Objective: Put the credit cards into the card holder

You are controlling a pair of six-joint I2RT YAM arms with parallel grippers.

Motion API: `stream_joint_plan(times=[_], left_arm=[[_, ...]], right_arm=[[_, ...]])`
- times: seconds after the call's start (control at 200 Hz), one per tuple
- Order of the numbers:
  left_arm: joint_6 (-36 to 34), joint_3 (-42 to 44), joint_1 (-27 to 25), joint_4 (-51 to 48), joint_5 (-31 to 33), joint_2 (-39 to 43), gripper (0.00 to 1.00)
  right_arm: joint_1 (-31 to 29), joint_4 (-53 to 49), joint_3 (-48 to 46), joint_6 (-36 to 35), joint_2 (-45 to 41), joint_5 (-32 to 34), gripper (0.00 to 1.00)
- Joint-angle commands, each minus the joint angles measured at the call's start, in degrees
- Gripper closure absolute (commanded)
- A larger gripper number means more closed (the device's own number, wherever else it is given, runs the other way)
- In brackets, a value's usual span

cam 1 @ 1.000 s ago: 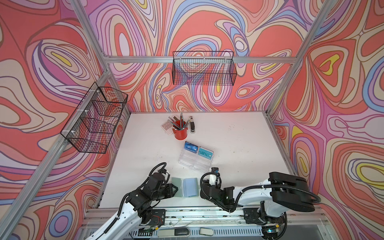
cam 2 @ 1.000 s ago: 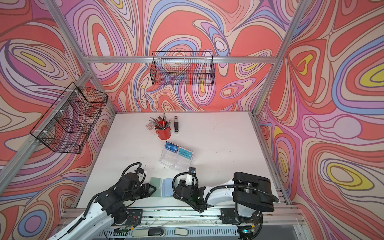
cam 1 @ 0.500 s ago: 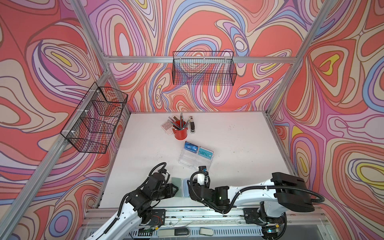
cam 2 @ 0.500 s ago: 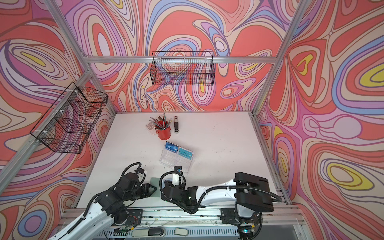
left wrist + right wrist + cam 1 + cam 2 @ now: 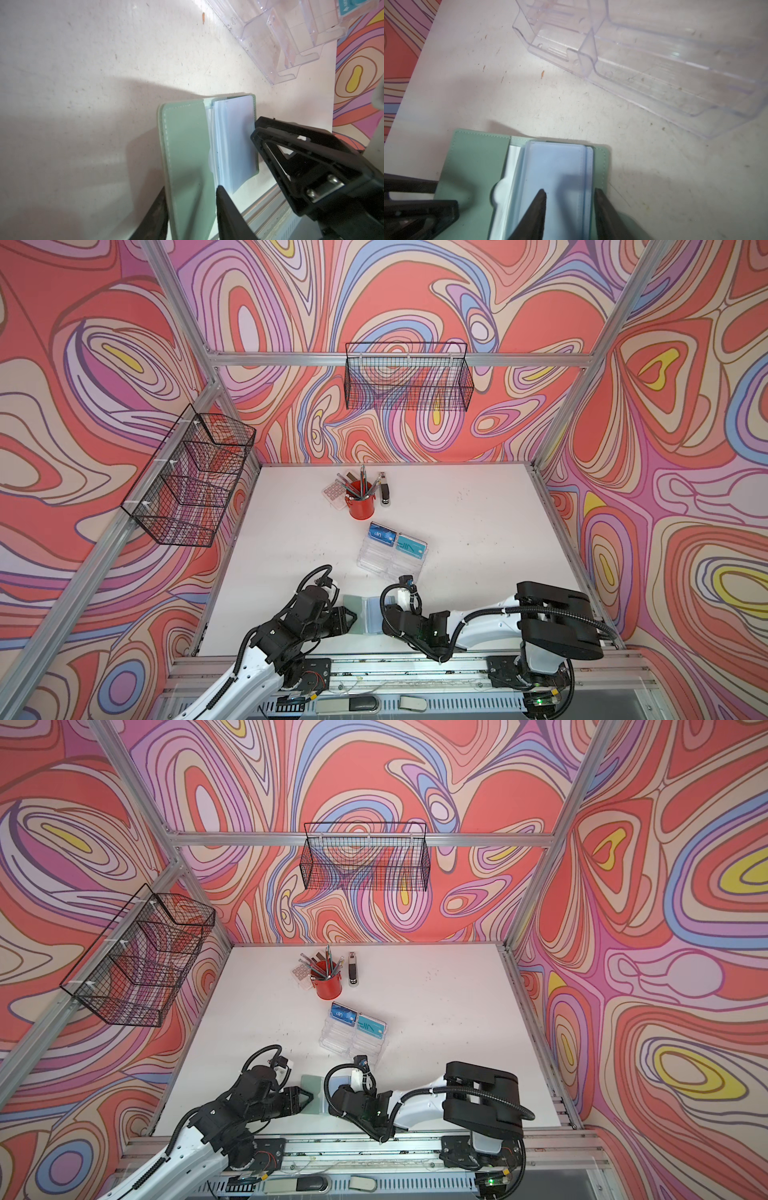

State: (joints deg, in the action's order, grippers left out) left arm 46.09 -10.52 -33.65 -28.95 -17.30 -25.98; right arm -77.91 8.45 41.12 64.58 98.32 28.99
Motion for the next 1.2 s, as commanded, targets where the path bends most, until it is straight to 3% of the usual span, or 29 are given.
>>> stream_joint_plan(times=[0.0,0.436,1.197], left_arm=[[0.06,-0.46,0.34,-0.76,0.31,-0.56,0.61],[-0.03,-0.64,0.41,-0.61,0.77,-1.48,0.61],[-0.03,-0.52,0.43,-1.00,0.12,0.03,0.61]], right_arm=[[-0.02,3.24,-0.96,0.26,0.41,-1.86,0.63],[-0.08,-0.16,0.23,-0.41,-2.26,-0.25,0.65],[-0.49,2.66,3.99,-0.77,5.62,-4.18,0.65]])
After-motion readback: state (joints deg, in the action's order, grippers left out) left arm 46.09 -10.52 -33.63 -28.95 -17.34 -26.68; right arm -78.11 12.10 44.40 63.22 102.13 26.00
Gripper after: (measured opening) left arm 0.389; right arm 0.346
